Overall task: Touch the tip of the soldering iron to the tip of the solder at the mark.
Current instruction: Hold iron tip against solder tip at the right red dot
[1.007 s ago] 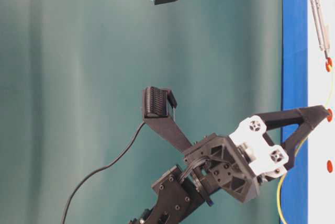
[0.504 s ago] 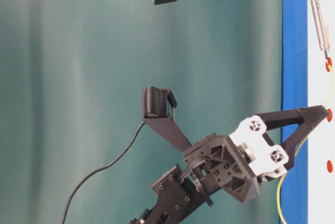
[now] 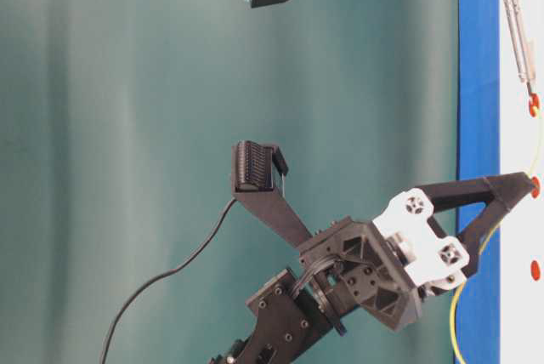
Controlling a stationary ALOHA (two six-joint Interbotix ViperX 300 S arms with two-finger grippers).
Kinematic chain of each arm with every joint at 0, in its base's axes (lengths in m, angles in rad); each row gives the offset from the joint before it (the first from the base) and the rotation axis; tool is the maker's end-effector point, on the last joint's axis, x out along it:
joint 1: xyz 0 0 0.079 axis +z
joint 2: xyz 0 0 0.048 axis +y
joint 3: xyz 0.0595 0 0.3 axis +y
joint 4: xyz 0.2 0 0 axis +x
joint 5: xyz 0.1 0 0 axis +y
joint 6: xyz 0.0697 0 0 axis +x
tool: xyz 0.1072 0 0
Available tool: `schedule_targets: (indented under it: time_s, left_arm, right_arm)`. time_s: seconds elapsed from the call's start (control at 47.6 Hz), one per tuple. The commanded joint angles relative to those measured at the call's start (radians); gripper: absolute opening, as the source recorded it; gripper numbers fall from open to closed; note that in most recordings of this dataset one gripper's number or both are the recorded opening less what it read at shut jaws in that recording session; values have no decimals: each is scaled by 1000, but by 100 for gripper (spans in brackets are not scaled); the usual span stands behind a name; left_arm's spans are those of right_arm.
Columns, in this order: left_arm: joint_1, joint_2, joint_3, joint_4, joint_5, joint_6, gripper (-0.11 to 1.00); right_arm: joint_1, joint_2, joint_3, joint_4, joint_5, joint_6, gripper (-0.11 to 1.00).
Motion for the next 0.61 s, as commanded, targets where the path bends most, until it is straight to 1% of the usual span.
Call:
schedule_targets:
  time_s: [0.0,0.588]
  left_arm:
    - [0,-14,-18,2,-3,-2,3]
    - [2,-21,-15,2,-3,0,3]
  right_arm:
    - [5,-6,-26,0,-6,2,6]
    - [3,-6,-25,0,-6,2,6]
